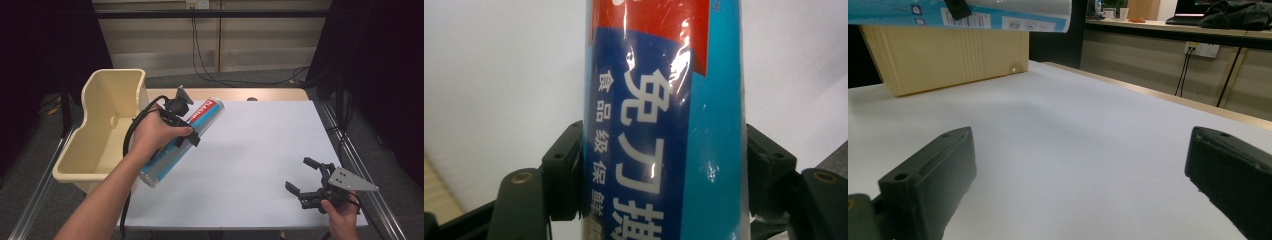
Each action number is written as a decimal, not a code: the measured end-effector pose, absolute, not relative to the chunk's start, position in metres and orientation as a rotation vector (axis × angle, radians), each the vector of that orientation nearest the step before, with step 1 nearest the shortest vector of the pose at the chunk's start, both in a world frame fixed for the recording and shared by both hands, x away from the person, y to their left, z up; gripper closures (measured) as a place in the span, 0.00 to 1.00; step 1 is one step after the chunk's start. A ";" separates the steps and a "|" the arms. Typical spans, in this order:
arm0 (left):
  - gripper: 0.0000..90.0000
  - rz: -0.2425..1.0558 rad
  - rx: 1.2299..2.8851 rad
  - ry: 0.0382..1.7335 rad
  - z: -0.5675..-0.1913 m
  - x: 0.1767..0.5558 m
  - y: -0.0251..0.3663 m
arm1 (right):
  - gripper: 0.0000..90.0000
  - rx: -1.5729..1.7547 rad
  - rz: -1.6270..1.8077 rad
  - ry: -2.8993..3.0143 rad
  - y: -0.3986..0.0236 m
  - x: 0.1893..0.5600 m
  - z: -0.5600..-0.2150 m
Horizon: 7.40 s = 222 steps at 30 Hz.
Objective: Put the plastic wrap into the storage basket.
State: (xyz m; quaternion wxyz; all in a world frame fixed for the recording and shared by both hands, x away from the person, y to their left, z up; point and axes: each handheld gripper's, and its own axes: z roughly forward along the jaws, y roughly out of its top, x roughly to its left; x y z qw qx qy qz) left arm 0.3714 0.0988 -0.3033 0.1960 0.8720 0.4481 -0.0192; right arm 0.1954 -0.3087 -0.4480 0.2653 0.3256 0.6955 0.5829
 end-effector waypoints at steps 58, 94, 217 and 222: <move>0.36 0.125 2.105 1.759 -0.257 0.355 0.280 | 0.00 0.860 1.571 1.907 -0.301 0.197 -0.449; 0.36 0.050 2.124 1.867 -0.297 0.367 0.280 | 0.00 0.855 1.573 1.916 -0.300 0.197 -0.449; 0.17 -0.137 2.089 1.088 -0.372 0.328 0.115 | 0.00 0.825 1.568 1.927 -0.298 0.194 -0.448; 0.16 -0.092 2.059 1.059 -0.383 0.321 0.121 | 0.00 0.824 1.569 1.928 -0.298 0.194 -0.448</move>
